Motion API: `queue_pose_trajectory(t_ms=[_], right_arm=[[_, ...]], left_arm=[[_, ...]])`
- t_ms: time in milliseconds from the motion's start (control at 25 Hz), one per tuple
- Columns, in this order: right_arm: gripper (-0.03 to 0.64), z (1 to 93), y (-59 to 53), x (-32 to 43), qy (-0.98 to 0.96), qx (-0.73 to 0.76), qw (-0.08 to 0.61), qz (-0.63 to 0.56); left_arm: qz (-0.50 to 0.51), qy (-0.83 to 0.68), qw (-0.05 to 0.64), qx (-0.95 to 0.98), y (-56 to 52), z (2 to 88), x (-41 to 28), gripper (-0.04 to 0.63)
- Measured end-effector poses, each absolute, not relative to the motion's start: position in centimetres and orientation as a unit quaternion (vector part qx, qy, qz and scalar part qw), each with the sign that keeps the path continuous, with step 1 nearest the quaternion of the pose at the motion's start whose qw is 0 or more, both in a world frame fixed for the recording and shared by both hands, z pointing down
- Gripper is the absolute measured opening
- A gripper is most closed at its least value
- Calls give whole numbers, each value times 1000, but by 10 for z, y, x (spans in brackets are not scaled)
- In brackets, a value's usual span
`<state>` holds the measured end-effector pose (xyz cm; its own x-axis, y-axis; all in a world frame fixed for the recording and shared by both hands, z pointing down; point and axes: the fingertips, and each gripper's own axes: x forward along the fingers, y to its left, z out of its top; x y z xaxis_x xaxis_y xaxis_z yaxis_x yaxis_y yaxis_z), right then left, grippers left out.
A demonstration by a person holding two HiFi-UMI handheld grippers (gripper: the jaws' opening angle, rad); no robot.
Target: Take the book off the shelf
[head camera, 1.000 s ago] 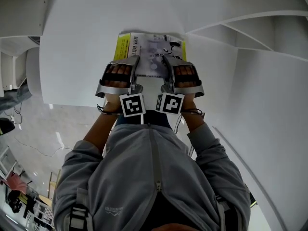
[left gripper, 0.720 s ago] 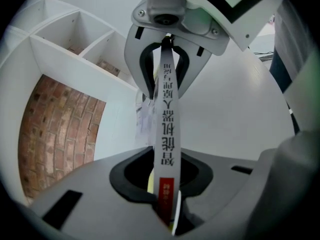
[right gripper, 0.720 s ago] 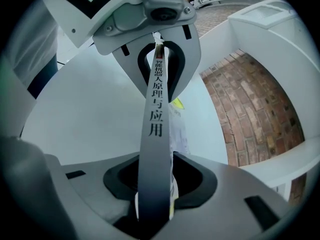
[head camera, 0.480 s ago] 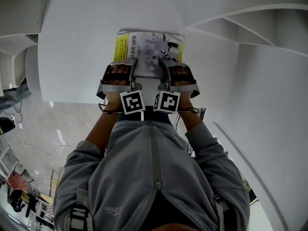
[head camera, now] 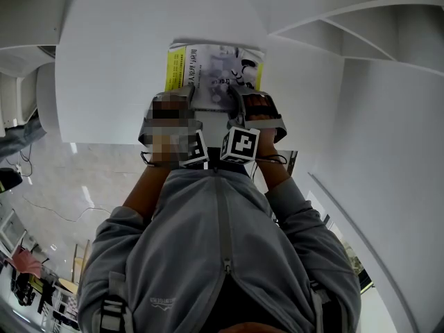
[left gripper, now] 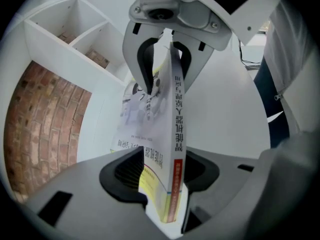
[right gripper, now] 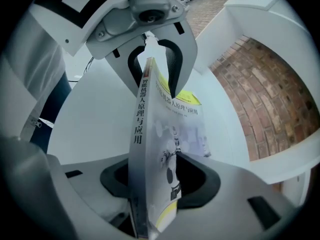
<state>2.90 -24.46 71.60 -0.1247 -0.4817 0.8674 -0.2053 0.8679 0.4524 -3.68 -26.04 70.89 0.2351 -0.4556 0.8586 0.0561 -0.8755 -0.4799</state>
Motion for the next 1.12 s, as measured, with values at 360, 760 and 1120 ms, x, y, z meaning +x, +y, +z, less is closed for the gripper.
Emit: queue_pose_trajectory(t_ms=[360, 760, 1120], right_arm=[[196, 716, -188, 37, -742, 223, 628, -74], [201, 688, -186, 45, -737, 235, 632, -50], [155, 647, -215, 53, -729, 289, 614, -93]], left_arm=[[-624, 100, 207, -747, -222, 709, -48, 205], [-626, 84, 203, -748, -222, 688, -52, 212], [-569, 148, 262, -765, -256, 634, -27, 59]])
